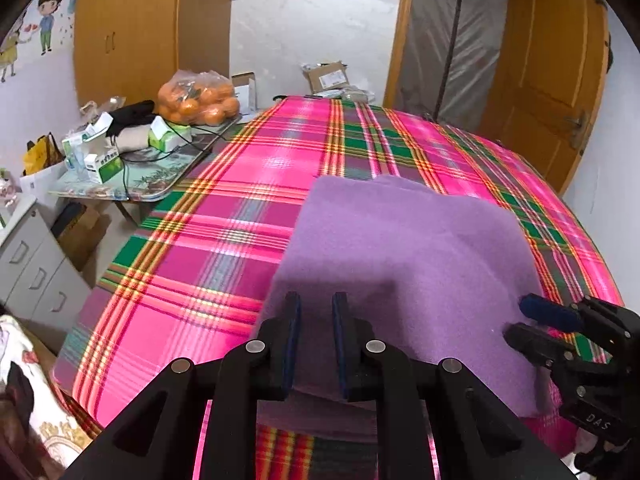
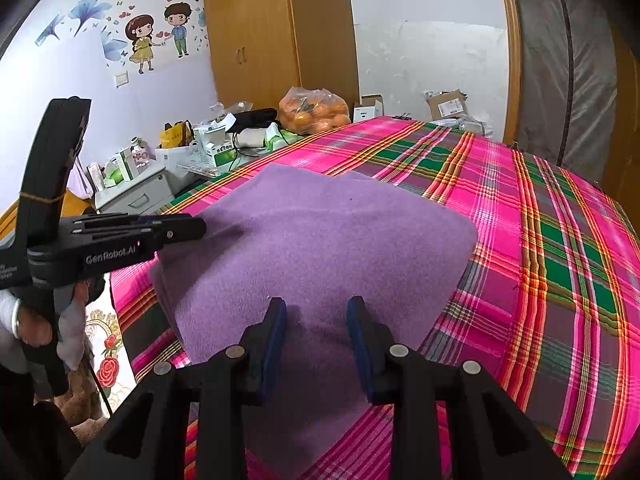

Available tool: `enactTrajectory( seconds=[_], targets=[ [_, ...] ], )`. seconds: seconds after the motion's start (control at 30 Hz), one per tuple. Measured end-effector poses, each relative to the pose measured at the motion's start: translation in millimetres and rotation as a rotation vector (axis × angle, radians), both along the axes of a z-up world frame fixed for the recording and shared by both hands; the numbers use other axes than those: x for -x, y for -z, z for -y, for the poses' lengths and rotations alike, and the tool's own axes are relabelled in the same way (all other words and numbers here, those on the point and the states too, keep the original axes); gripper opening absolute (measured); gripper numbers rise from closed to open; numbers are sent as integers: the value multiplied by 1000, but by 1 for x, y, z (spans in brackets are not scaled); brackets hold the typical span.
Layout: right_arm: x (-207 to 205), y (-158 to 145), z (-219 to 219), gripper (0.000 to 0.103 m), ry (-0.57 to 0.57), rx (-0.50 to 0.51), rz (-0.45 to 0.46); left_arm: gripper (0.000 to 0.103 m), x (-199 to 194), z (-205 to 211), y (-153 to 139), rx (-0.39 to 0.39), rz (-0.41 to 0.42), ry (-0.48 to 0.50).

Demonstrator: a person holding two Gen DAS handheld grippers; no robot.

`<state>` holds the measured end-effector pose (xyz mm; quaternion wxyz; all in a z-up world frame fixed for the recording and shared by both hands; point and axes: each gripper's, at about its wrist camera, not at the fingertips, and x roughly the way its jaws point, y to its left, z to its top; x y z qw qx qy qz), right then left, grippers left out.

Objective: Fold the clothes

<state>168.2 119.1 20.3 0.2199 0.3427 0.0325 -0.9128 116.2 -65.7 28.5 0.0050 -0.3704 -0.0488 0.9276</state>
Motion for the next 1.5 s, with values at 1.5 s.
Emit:
enactTrajectory(
  seconds=[1.5],
  targets=[
    [47, 0, -69, 37, 228, 244, 111, 30, 78, 26, -14, -81, 39, 114]
  ],
)
